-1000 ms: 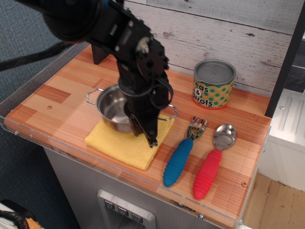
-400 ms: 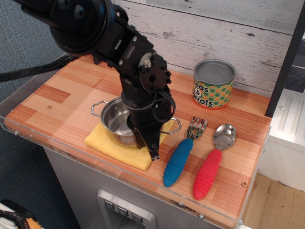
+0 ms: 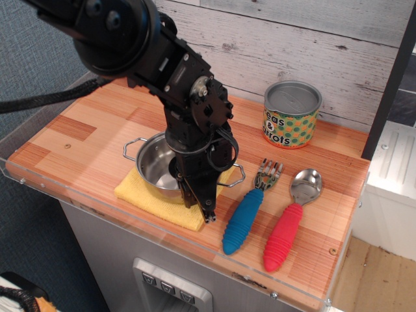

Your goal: Moved pot onto cutting board next to utensils

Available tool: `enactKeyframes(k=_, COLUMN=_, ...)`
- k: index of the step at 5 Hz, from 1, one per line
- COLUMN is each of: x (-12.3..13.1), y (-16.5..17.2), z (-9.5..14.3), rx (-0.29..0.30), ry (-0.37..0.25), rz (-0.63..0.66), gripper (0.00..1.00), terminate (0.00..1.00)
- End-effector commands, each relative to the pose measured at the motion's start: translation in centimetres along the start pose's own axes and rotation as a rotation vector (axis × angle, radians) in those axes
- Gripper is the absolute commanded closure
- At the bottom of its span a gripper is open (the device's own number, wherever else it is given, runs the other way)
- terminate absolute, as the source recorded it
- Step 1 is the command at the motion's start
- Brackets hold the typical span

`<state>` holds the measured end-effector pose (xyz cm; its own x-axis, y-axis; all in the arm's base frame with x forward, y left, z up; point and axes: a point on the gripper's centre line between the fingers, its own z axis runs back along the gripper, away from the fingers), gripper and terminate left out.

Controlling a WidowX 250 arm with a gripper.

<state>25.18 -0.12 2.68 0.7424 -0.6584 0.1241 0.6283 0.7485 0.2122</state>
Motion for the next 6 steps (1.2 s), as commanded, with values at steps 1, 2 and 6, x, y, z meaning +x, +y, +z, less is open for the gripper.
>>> enactKeyframes(k=1, x=0.6, y=1.0, z=2.5, rx=-0.011, ry=-0.061, rz=0.023, gripper=0.00, terminate=0.00)
enactKeyframes(k=2, x=0.8, y=2.0, z=4.2, rx=0.020, ry=-0.058, rz=0.074, gripper=0.00, terminate=0.00)
enactKeyframes(k=6, x=0.4, y=8.7, z=7.9, rx=0.049, ry=-0.035, rz=0.464, gripper=0.00, terminate=0.00)
